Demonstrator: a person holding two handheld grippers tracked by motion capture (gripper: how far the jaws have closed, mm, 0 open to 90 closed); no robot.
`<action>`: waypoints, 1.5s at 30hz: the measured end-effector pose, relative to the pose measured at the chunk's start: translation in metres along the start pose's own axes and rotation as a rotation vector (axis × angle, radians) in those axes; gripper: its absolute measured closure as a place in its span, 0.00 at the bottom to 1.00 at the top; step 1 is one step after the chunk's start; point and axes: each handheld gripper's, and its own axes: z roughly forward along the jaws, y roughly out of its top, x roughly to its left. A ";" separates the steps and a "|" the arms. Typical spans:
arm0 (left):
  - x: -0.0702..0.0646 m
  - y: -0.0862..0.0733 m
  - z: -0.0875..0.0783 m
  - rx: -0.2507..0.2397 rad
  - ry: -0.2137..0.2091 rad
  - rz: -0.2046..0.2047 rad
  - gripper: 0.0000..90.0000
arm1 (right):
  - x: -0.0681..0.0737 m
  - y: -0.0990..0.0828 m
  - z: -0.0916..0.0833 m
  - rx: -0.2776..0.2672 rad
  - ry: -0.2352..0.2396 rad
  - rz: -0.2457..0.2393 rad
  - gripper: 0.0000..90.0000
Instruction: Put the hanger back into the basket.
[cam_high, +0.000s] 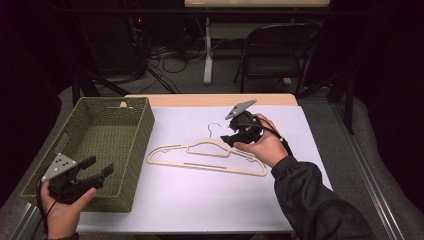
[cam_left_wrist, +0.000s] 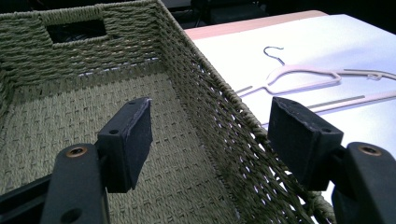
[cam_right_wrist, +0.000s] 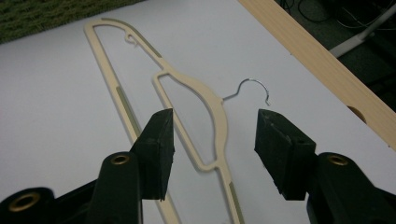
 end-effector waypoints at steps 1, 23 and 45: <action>0.000 0.000 0.000 0.000 -0.001 0.000 0.34 | -0.001 0.002 0.001 -0.003 0.004 0.007 0.52; 0.002 0.000 0.000 0.001 0.000 0.000 0.34 | -0.010 0.031 0.042 0.071 0.031 -0.020 0.53; 0.002 -0.001 0.002 0.007 -0.001 0.002 0.34 | -0.017 0.021 0.079 0.174 0.098 -0.044 0.59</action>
